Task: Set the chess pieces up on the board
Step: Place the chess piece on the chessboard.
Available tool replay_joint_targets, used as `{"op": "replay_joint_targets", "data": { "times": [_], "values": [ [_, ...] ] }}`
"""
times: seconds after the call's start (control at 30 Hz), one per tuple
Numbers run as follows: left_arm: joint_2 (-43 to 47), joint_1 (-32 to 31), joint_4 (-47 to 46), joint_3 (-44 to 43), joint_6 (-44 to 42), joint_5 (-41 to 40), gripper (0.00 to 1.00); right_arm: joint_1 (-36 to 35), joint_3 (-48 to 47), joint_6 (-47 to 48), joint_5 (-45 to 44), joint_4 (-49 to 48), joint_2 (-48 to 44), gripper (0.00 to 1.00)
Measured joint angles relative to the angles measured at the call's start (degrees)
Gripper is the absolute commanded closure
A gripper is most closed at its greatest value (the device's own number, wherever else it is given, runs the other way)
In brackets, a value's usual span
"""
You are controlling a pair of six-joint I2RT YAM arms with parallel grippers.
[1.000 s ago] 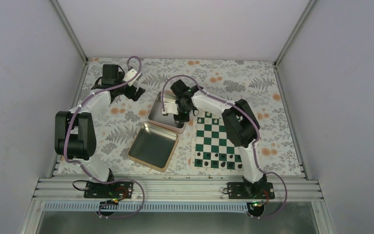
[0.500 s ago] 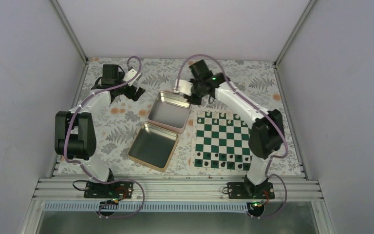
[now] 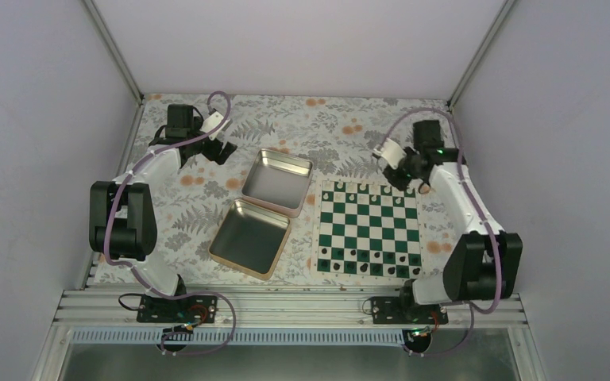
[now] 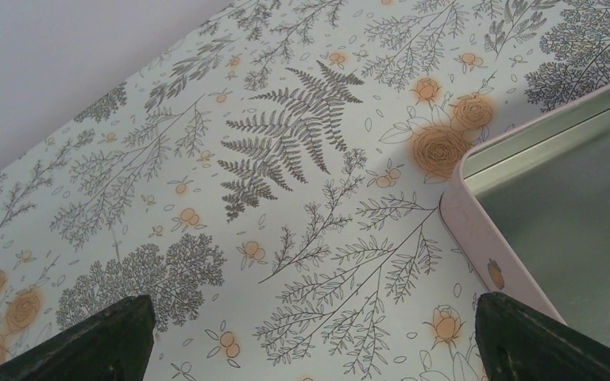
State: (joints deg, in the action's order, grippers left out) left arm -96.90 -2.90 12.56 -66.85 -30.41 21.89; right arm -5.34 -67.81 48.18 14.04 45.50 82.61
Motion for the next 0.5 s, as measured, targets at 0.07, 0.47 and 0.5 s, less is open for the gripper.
{"op": "replay_joint_targets", "data": {
  "times": [0.07,0.47,0.5],
  "values": [
    [0.00,-0.02,0.00,0.00,0.00,0.00,0.00,4.59,3.04,0.42,1.11,0.15,-2.29,0.93],
    [0.00,-0.55,0.00,0.00,0.00,0.00,0.00,22.36,14.23,5.18,6.67,-2.01,-4.26,0.89],
    [0.00,-0.61,0.02,0.00,0.00,0.00,0.00,23.17,14.51,5.46,6.97,-2.40,-3.93,0.88]
  ]
}}
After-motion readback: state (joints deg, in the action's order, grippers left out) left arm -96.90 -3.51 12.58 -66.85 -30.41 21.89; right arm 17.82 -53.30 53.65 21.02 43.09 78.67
